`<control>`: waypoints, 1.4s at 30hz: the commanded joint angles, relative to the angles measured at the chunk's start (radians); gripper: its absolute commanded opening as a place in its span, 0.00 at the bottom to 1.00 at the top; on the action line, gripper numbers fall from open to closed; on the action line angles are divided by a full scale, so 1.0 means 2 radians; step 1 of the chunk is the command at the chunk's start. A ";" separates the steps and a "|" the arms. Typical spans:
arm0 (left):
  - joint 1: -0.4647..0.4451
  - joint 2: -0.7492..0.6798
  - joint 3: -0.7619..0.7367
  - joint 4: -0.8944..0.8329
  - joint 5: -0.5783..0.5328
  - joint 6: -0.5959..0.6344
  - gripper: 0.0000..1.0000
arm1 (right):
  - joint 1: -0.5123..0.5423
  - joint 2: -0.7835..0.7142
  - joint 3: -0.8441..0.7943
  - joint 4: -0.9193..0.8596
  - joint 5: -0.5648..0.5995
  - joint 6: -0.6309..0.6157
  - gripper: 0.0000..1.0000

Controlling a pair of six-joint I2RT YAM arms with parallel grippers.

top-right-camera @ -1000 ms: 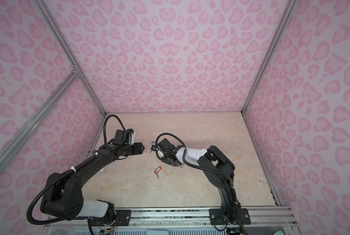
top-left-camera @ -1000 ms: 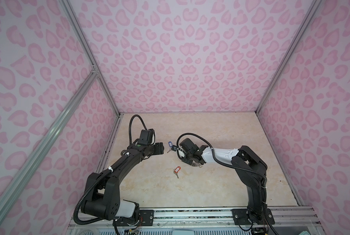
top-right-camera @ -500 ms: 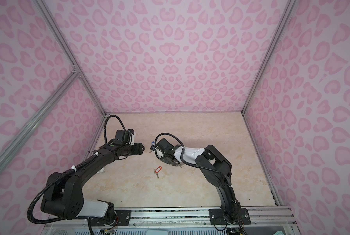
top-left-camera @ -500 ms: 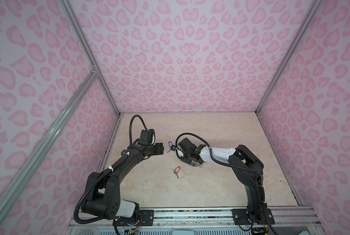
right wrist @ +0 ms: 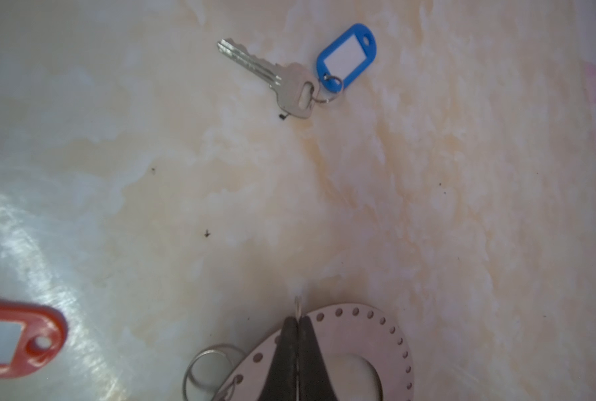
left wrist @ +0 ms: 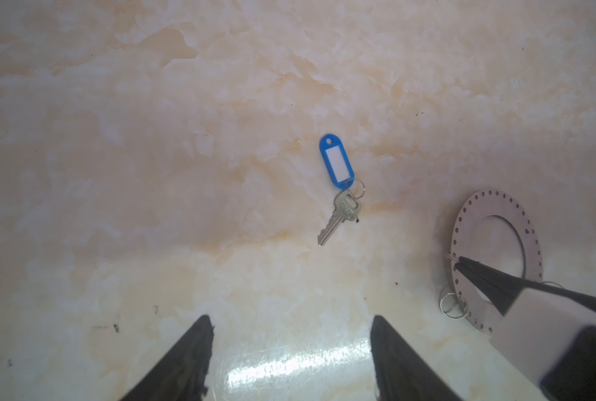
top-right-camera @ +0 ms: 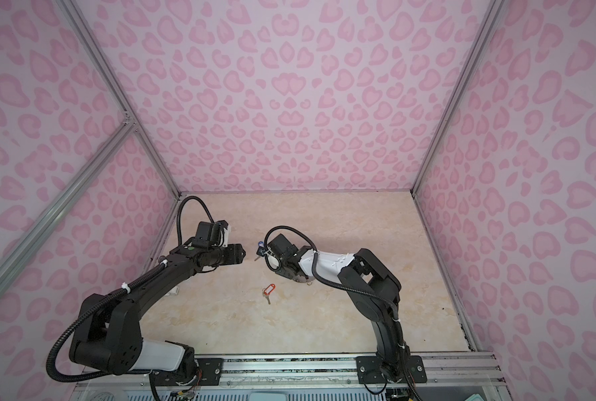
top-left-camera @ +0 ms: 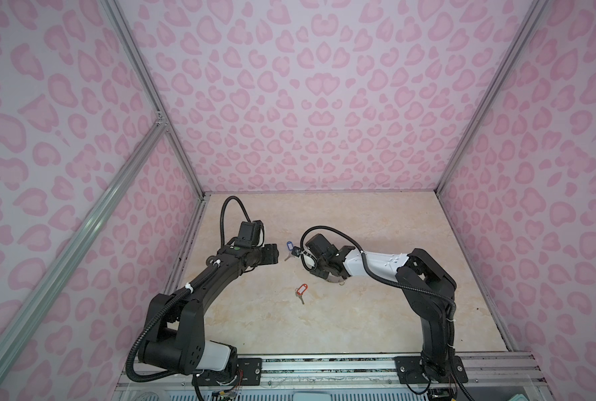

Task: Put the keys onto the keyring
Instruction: 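Lower the right gripper and pinch the edge of the metal ring plate, then lift the ring plate upright with the right gripper toward the left gripper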

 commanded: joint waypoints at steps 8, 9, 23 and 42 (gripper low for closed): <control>0.000 -0.019 -0.013 0.034 0.024 0.025 0.71 | -0.016 -0.021 -0.013 -0.012 -0.065 -0.002 0.00; 0.000 -0.024 -0.015 0.038 0.021 0.034 0.71 | -0.021 -0.027 -0.017 -0.010 -0.086 0.000 0.00; -0.007 -0.150 -0.103 0.187 0.086 0.157 0.65 | -0.087 -0.154 -0.130 0.114 -0.302 0.007 0.00; -0.077 -0.171 -0.137 0.224 0.179 0.336 0.54 | -0.102 -0.247 -0.261 0.344 -0.452 0.042 0.00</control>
